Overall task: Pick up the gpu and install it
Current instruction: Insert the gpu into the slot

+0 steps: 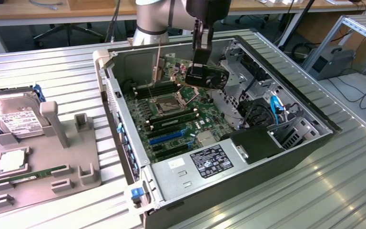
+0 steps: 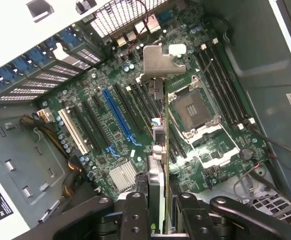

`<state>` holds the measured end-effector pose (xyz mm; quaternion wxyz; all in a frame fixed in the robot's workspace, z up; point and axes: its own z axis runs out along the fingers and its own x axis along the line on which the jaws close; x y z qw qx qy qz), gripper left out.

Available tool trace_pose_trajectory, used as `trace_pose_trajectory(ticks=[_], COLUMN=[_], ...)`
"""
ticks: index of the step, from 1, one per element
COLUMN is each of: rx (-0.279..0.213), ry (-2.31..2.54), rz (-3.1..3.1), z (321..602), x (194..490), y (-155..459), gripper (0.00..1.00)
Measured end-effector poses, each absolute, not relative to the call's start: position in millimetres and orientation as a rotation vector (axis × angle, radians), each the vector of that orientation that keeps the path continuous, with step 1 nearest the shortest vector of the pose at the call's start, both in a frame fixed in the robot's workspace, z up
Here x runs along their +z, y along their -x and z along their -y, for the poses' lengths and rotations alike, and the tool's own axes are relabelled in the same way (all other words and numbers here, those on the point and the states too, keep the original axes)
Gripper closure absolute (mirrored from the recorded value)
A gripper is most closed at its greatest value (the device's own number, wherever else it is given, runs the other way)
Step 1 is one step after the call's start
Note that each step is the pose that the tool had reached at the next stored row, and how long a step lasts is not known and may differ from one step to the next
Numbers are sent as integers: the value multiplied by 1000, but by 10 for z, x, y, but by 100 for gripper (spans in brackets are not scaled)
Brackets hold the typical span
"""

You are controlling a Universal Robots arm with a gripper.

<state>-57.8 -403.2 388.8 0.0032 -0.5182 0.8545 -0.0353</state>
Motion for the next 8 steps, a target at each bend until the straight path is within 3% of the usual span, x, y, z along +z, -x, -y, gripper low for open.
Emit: trace_pose_trajectory(ticks=[8], rx=[-111], ry=[1670], rz=[-2650], z=[4032], x=[3888], y=[578], gripper=[73])
